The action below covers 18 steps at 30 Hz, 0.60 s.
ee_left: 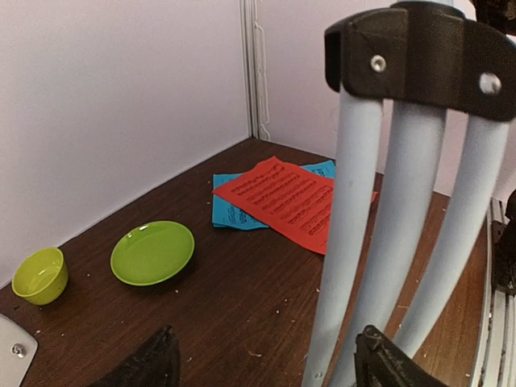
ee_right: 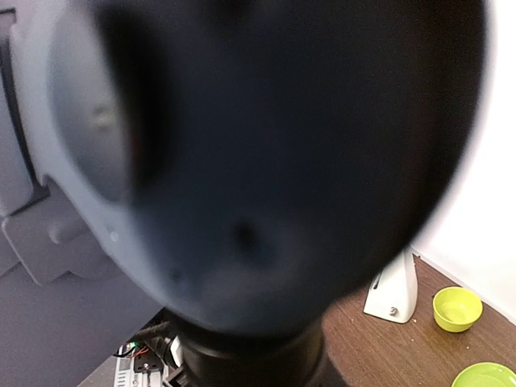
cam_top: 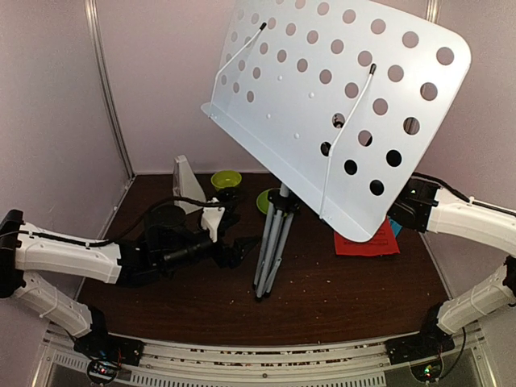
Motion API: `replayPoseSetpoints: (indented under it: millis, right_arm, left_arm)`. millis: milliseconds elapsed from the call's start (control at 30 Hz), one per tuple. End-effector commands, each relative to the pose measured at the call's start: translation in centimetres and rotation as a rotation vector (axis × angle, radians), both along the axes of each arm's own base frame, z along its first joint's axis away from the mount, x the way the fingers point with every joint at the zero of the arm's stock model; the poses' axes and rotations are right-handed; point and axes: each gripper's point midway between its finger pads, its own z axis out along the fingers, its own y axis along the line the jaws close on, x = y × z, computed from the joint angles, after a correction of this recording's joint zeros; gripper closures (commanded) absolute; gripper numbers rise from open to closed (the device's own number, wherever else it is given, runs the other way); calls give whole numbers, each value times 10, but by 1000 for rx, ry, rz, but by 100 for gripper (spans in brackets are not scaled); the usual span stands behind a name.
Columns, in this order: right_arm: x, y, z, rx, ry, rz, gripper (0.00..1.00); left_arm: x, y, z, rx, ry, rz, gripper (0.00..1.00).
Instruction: Set up the instrument practice props
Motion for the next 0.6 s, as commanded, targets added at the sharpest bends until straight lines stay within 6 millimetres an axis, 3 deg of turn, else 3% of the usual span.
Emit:
replayPoseSetpoints:
  millis: [0, 400, 567]
  right_arm:
    - [-40, -39, 116, 307, -203, 43, 100]
    - [-45, -42, 121, 330, -206, 65, 100]
    - [-46, -43, 127, 328, -204, 64, 100]
  left_arm:
    - [12, -18, 29, -58, -38, 53, 27]
    - [20, -42, 1, -22, -17, 73, 46]
    - [18, -43, -11, 27, -51, 56, 64]
